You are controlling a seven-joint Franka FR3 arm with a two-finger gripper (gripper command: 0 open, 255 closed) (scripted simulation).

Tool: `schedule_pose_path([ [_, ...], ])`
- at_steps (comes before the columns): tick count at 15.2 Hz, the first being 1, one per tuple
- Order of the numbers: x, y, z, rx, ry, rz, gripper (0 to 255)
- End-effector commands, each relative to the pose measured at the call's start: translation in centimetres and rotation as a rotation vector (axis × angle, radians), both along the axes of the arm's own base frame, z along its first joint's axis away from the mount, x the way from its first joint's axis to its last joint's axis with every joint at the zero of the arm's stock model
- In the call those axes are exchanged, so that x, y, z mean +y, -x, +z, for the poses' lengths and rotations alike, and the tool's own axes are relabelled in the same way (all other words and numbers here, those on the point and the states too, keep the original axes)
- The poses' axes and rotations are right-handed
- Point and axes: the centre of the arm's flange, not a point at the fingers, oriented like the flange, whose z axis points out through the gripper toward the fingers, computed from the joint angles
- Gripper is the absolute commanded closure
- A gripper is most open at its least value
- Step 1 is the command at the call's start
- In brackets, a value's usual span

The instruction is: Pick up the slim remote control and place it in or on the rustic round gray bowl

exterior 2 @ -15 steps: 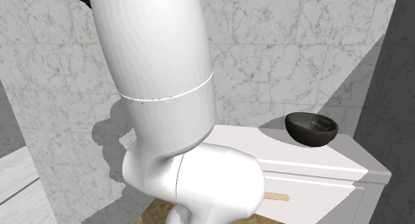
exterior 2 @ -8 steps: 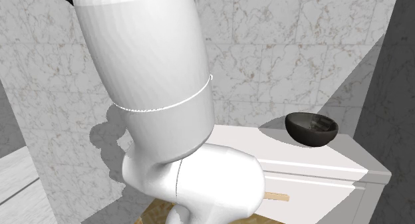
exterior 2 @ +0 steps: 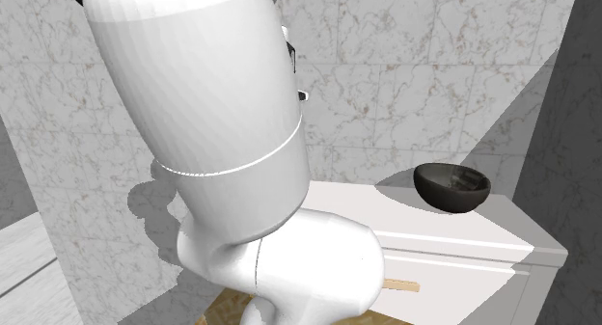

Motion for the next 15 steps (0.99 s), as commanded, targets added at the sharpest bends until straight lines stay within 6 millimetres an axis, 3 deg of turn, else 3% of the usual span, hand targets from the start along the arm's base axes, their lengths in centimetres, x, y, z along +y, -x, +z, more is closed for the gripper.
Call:
schedule_pose_path([
  [1, 0.0, 0.0, 1.0, 0.0, 0.0, 0.0, 255],
  [11, 0.0, 0.0, 6.1, 0.0, 0.0, 0.0, 255],
  [15, -5.0, -1.8, 6.1, 0.0, 0.0, 0.0, 255],
])
